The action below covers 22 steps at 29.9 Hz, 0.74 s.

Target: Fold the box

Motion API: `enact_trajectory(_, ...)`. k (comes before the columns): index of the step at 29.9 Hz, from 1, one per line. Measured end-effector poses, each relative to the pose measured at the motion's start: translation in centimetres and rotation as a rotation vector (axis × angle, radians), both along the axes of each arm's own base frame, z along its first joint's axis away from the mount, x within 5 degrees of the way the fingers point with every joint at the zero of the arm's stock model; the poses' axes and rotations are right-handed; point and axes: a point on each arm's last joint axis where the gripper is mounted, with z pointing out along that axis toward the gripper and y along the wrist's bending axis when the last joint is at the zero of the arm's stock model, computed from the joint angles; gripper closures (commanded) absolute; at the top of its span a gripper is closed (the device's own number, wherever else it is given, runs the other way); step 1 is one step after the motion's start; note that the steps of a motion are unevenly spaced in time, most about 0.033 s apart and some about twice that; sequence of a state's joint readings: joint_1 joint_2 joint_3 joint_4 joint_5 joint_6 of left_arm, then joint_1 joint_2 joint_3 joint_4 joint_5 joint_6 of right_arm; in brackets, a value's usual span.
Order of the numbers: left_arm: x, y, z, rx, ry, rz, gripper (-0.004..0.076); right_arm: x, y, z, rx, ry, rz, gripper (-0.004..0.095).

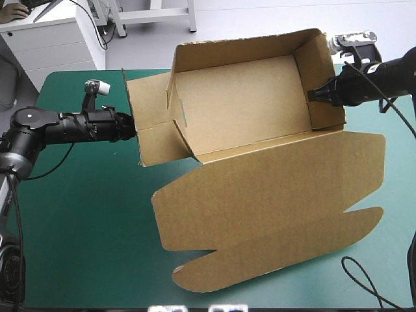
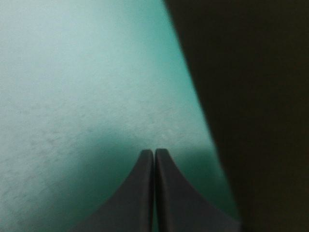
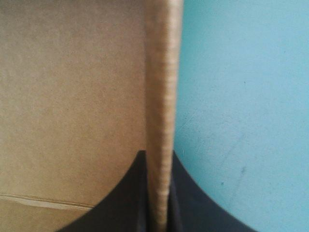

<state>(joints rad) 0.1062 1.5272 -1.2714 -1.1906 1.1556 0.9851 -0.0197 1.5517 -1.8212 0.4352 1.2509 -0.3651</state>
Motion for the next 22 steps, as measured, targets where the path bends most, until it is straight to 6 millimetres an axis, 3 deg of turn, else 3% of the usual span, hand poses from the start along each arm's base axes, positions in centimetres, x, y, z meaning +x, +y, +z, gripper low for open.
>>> enact_trajectory(7,-0.2,-1.0,1.2,-0.138,-0.042,-0.049,0.0731,0.0,0.1,-0.1,-0.021,0.010,-0.020,0.0924)
enact_trajectory(15,-0.7,-4.1,2.3,-0.187,-0.066,-0.138,0.0723,0.0,1.8,-0.3,-0.076,0.013,-0.039,0.0923)
enact_trajectory(19,-0.8,-4.5,3.3,-0.200,-0.091,-0.156,0.0668,0.0,2.9,-0.3,-0.102,-0.004,-0.044,0.0923)
enact_trajectory(22,-0.8,-4.5,3.8,-0.208,-0.091,-0.151,0.0572,0.0,3.5,-0.2,-0.111,-0.017,-0.049,0.0923)
